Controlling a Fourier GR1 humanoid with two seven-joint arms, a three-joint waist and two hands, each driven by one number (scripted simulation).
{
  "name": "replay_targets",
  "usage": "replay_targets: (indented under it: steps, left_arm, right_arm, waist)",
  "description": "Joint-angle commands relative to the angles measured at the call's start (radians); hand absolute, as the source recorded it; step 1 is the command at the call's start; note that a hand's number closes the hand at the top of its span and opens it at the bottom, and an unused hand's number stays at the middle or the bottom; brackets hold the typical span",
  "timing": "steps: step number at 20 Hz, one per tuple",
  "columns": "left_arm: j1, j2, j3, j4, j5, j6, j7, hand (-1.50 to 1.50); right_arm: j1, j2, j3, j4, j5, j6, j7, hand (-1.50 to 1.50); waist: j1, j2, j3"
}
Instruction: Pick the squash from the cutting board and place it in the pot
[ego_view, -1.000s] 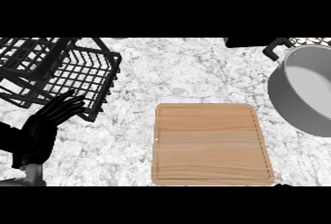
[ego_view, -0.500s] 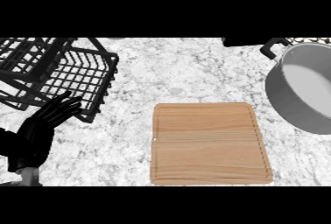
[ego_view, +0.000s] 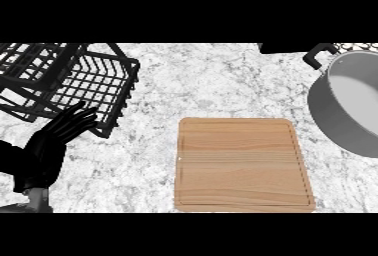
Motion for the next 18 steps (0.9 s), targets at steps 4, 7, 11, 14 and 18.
replay_targets:
  steps: [4, 7, 11, 14, 18]
  left_arm:
    - [-0.135, -0.005, 0.073, 0.025, -0.015, 0.053, -0.01, 0.0]
    - [-0.173, 0.015, 0.083, 0.054, 0.001, 0.007, -0.001, 0.0]
    - [-0.19, -0.007, 0.063, 0.062, -0.004, -0.002, -0.013, 0.0]
    - [-0.244, -0.013, 0.065, 0.128, -0.025, -0.001, -0.016, 0.0]
    - [-0.156, -0.059, 0.02, 0.064, -0.053, 0.023, -0.051, 0.0]
  right_arm:
    - [-0.001, -0.043, -0.308, 0.109, -0.301, 0.167, 0.026, 1.5]
    - [-0.087, -0.059, -0.305, 0.205, -0.352, 0.219, 0.068, 1.5]
    - [-0.233, -0.095, -0.221, 0.34, -0.347, 0.225, 0.133, 1.5]
    - [-0.322, -0.118, -0.225, 0.468, -0.331, 0.246, 0.119, 1.5]
    - [-0.419, -0.089, -0.195, 0.592, -0.261, 0.227, 0.05, 1.5]
  waist:
    - [0.031, 0.004, 0.006]
    - [0.061, 0.009, 0.006]
    - [0.097, 0.016, 0.007]
    - [0.091, 0.019, 0.008]
    - [0.097, 0.013, 0.008]
